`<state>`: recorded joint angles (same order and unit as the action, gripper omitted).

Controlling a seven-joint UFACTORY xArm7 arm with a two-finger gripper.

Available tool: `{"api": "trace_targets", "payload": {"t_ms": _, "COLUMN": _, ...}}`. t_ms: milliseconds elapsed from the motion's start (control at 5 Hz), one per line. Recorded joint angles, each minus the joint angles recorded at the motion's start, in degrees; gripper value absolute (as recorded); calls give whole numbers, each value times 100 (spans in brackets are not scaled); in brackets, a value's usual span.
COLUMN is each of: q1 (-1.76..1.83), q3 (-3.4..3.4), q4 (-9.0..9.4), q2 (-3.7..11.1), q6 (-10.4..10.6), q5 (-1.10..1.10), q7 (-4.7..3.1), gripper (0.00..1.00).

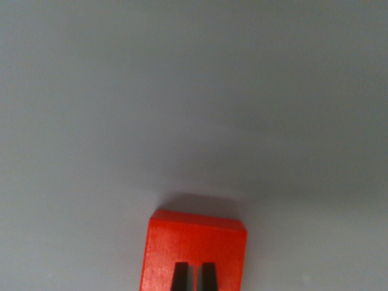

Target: Reach red block

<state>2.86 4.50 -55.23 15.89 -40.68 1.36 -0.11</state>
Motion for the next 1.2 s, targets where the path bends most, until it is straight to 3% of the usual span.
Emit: {"api": "trace_targets", "payload": {"t_ms": 1200, "q1": 5, "q3": 7, "q4": 155, "q2": 76, "q6": 209, "q5": -2, "q7": 3, "gripper": 0}}
